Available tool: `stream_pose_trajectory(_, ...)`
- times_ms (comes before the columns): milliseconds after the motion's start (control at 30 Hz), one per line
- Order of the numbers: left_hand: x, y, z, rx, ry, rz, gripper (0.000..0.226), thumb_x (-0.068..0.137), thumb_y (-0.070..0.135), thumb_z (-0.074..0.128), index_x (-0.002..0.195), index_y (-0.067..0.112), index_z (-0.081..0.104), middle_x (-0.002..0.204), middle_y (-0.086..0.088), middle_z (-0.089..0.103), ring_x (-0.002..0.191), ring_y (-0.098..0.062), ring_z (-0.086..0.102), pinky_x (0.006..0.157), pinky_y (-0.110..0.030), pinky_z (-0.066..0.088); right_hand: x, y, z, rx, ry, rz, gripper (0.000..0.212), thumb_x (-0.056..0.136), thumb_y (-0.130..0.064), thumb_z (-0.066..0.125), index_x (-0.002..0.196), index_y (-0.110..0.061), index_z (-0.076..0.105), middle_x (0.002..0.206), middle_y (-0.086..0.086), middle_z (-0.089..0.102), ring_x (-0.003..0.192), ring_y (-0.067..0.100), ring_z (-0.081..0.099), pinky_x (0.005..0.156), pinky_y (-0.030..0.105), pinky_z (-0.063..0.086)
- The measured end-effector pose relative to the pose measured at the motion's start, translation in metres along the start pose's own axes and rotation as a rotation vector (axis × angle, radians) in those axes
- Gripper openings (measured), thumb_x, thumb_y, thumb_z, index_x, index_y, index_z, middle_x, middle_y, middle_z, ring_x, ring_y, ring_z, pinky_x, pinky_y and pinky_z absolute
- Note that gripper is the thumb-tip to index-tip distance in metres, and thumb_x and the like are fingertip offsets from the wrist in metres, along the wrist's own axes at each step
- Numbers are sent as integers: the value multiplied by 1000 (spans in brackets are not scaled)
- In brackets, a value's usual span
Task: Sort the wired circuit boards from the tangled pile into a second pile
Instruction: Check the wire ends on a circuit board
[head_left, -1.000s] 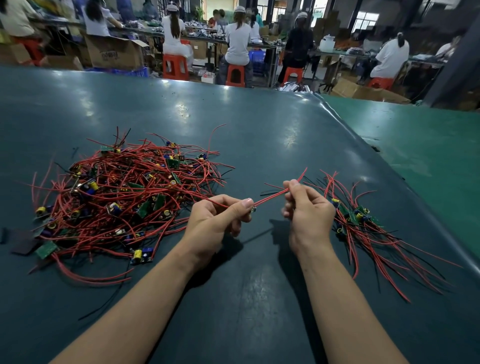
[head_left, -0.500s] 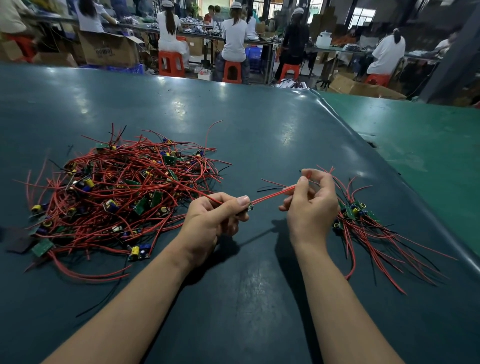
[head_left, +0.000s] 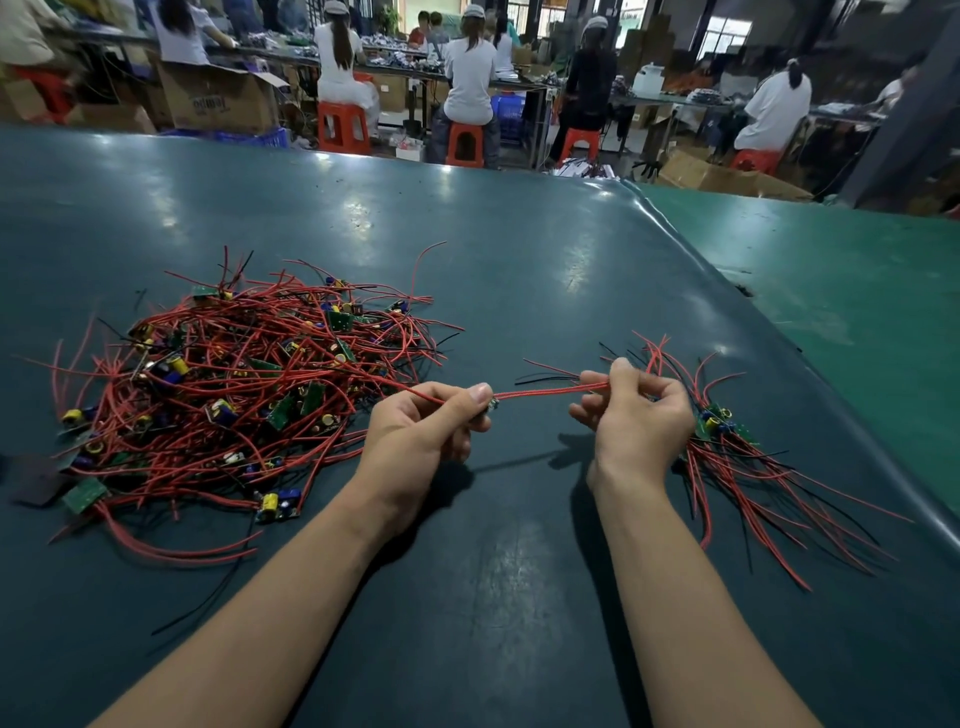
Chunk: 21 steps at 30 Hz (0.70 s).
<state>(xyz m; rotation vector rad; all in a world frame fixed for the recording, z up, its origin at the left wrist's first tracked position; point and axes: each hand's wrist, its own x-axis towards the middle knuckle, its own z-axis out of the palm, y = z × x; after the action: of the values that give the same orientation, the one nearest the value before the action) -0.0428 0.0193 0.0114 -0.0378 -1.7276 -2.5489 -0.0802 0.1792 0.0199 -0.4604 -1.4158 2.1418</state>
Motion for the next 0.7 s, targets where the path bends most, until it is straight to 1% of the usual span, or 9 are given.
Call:
stream_pose_trajectory(67, 2, 0, -1, -60, 73, 6, 14, 70, 27, 76, 64, 15, 71, 65, -8, 64, 45, -9, 44, 46, -18, 39, -4, -3, 1, 93, -137, 230, 18, 94, -21, 64, 86, -11, 53, 64, 3, 69, 42, 9, 55, 41, 20, 48)
stream_pose_trajectory(100, 3, 0, -2, -87, 104, 4, 13, 71, 26, 76, 65, 15, 72, 65, -8, 64, 45, -9, 44, 45, -18, 38, -9, -3, 3, 68, -241, 321, 20, 91, -27, 67, 87, -10, 58, 64, 1, 67, 43, 8, 55, 40, 19, 46)
stream_pose_trajectory(167, 3, -1, -2, -75, 129, -7, 13, 69, 29, 77, 65, 17, 73, 65, -6, 64, 45, -10, 44, 43, -20, 36, -22, 0, 8, -90, -484, 412, 22, 86, -32, 70, 85, -11, 66, 62, -3, 62, 43, 7, 51, 39, 17, 41)
stream_pose_trajectory(233, 1, -1, -1, -22, 108, -9, 16, 66, 34, 79, 66, 19, 74, 65, -4, 63, 48, -12, 44, 47, -23, 35, -34, 6, 12, -160, -654, 433, 16, 87, -25, 70, 78, -12, 67, 58, -2, 57, 41, 6, 44, 37, 16, 34)
stream_pose_trajectory(300, 0, 0, 0, -5, 90, 1, 17, 63, 35, 79, 64, 19, 73, 64, -5, 62, 49, -12, 42, 49, -23, 35, -36, 7, 15, -151, -650, 412, 17, 89, -16, 69, 73, -11, 66, 55, -1, 53, 39, 5, 40, 35, 15, 30)
stream_pose_trajectory(500, 0, 0, 1, 19, 7, 25, 19, 68, 26, 74, 53, 19, 65, 58, -6, 61, 46, -11, 40, 47, -19, 35, -11, -2, 8, 84, -365, 417, 11, 88, -2, 64, 78, -3, 65, 50, -4, 49, 35, 3, 35, 33, 13, 25)
stream_pose_trajectory(567, 1, 0, 1, -7, 24, 18, 18, 69, 24, 74, 55, 17, 64, 58, -7, 60, 45, -11, 39, 46, -19, 33, -10, -2, 6, 84, -406, 451, 10, 89, -9, 66, 81, -3, 66, 53, -3, 50, 36, 2, 36, 33, 13, 26)
stream_pose_trajectory(667, 2, -1, -1, -60, 54, 10, 17, 67, 26, 75, 59, 15, 65, 59, -7, 58, 45, -10, 39, 45, -18, 32, -18, 0, 7, -33, -616, 540, 30, 80, -35, 72, 84, -6, 70, 56, -4, 51, 38, 2, 37, 33, 13, 27)
stream_pose_trajectory(700, 2, 0, -1, -42, 42, 8, 18, 64, 28, 77, 58, 16, 66, 59, -6, 58, 45, -10, 40, 46, -17, 33, -22, 2, 8, -58, -680, 539, 28, 78, -36, 72, 82, -8, 72, 55, -4, 50, 38, 2, 36, 33, 13, 26)
